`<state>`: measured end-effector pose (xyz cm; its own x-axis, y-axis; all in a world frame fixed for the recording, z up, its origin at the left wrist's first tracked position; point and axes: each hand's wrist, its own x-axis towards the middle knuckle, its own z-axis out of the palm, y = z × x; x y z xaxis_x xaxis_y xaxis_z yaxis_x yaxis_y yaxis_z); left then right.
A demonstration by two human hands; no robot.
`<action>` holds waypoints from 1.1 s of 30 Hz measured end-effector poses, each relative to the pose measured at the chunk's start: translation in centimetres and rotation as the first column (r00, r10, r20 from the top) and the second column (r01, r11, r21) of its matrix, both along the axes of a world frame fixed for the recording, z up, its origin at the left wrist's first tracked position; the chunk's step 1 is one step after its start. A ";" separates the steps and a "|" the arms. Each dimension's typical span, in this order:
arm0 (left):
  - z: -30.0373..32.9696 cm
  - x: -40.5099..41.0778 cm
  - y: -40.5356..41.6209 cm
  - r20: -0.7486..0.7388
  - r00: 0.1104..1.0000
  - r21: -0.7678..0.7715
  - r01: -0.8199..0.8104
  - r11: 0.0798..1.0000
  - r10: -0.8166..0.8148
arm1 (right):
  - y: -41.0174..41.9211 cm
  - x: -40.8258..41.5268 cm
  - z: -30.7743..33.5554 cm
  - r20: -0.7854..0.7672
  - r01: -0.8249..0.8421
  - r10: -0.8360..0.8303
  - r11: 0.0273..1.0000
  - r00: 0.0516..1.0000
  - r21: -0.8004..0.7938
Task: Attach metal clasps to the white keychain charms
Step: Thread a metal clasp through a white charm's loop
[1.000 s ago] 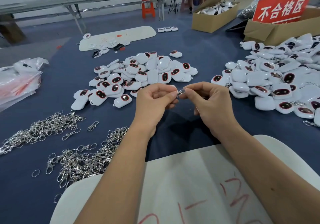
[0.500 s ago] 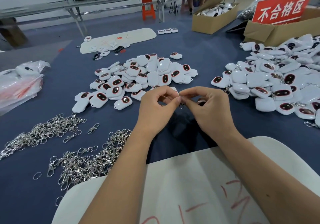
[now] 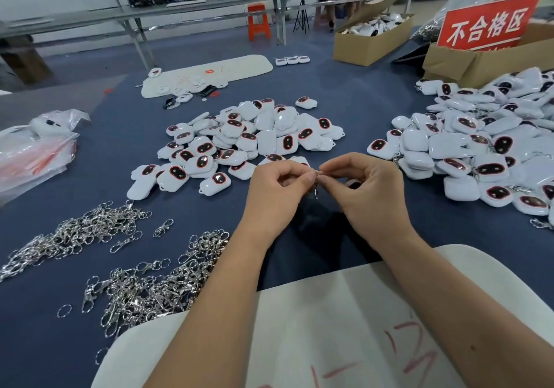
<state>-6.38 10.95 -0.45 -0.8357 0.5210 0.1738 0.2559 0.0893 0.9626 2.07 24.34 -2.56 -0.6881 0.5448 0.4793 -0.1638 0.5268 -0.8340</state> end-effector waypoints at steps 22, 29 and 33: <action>0.0 -0.5 -0.2 -0.059 0.998 -0.001 0.031 1.000 -0.031 | -0.5 0.0 0.5 0.102 0.000 -0.002 1.000 0.995 0.021; -0.1 -0.5 -0.3 -0.160 0.985 -0.031 0.054 0.998 -0.058 | -0.4 0.2 0.5 0.063 -0.009 0.010 1.000 0.998 -0.010; 0.0 -0.6 -0.6 -0.189 0.981 -0.039 0.037 0.999 -0.043 | -0.6 0.2 0.3 0.055 0.036 -0.040 0.997 0.998 0.072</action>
